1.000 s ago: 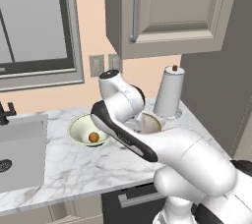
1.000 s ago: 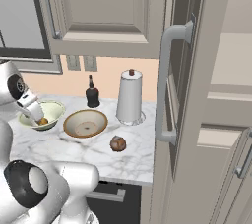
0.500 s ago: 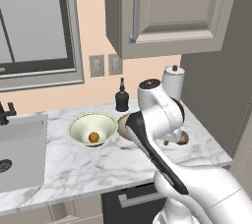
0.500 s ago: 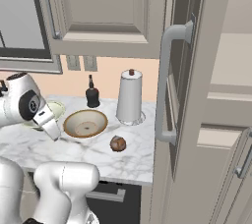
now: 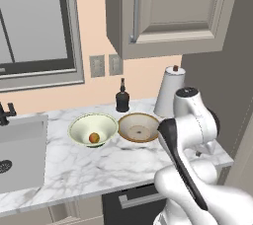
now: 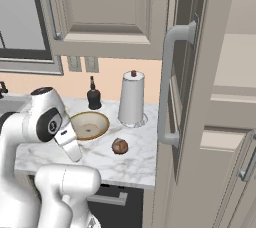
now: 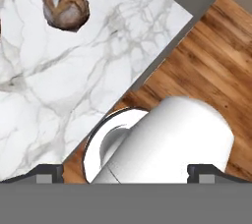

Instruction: Pick both bowls and place them on the counter. Then place the apple in one bowl and place the bread in the other bowl.

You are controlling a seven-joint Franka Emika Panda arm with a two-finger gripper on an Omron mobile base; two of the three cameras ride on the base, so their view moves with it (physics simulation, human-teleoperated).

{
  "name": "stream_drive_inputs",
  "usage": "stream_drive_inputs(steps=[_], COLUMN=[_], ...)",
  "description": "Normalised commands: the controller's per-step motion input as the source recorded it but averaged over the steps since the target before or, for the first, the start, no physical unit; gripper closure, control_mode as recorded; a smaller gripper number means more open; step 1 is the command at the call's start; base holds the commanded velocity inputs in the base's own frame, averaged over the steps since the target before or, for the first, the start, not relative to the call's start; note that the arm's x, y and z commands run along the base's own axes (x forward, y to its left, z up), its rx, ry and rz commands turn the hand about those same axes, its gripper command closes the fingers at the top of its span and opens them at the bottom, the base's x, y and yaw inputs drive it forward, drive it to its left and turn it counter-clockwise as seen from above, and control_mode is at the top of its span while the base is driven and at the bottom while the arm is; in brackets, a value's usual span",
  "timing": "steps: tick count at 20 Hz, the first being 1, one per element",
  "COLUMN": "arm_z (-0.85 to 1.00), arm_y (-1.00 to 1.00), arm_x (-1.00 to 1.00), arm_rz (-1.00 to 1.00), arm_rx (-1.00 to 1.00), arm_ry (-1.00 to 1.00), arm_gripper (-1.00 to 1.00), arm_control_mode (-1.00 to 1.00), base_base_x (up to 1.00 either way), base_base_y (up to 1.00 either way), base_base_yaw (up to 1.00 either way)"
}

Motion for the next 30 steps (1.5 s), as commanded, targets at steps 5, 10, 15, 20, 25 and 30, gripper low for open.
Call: stream_drive_inputs(steps=[5,10,15,20,25,30], arm_z=[-0.04,-0.03,-0.15,-0.26,-0.42,-0.34], arm_y=[-0.56,-0.40,-0.22,-0.18,-0.06,0.00], arm_x=[0.18,0.36,0.50,0.47,0.46,0.35], arm_rz=[-0.09,-0.08,-0.06,-0.04,-0.02,0.00], arm_rx=[0.03,0.02,0.04,0.02,0.01,0.03], arm_ry=[-0.07,-0.01,0.00,0.00,0.00,0.00], arm_gripper=[-1.00,-1.00,-1.00,-1.00,-1.00,-1.00], arm_control_mode=[-1.00,-1.00,-1.00,-1.00,-1.00,-1.00], base_base_x=[0.00,0.00,0.00,0.00,0.00,0.00], base_base_y=[0.00,0.00,0.00,0.00,0.00,0.00], base_base_yaw=[0.00,0.00,0.00,0.00,0.00,0.00])
